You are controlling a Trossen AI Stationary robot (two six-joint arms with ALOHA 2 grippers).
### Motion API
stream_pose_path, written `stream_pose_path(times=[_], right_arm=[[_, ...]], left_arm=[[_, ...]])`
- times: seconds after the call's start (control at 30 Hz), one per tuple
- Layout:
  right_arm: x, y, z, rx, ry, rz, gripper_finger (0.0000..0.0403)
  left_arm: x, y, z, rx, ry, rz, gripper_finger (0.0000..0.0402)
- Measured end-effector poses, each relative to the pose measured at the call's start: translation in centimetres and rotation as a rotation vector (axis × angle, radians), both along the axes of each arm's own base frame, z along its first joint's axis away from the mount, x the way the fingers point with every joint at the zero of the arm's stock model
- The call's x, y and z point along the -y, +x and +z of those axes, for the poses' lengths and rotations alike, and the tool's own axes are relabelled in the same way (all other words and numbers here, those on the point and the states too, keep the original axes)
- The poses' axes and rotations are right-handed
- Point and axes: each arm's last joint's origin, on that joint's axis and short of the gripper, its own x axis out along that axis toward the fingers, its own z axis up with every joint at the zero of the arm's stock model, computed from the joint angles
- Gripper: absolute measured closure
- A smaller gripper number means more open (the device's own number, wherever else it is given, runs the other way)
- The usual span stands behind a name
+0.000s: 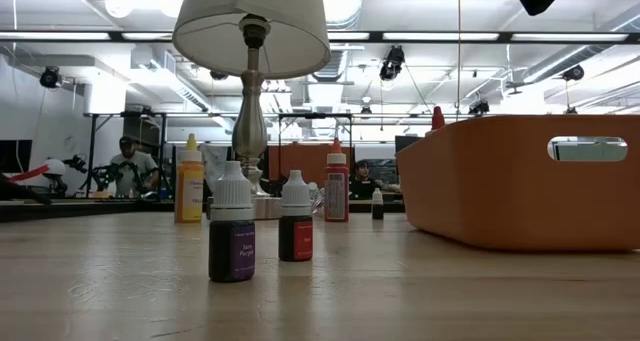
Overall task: Pick & Place food coloring
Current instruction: Move the small food coloring bottle from the left to the center of the table
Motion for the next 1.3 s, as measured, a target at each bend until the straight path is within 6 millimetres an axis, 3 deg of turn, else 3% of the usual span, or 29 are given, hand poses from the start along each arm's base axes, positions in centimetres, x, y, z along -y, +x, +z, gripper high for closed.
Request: stream_pose_path(times=[0.4, 0.73, 1.07, 1.3], right_arm=[[0.0, 0.0, 0.0, 0.0, 0.0, 0.0, 0.0232], [0.0, 0.0, 0.0, -0.002, -0.001, 0.0, 0.0232], [0.0, 0.0, 0.0, -0.003, -0.01, 0.002, 0.0232], [0.0, 0.0, 0.0, -0.003, -0.02, 0.004, 0.0232]], left_arm=[[-4.7, 5.9, 2.1, 0.177, 0.029, -0.075, 0.037], [-9.0, 10.2, 5.2, 0.305, 0.008, -0.115, 0.037], [-12.6, 12.7, 7.3, 0.399, 0.004, -0.127, 0.037], [-13.2, 14.4, 7.0, 0.416, 0.024, -0.151, 0.037]])
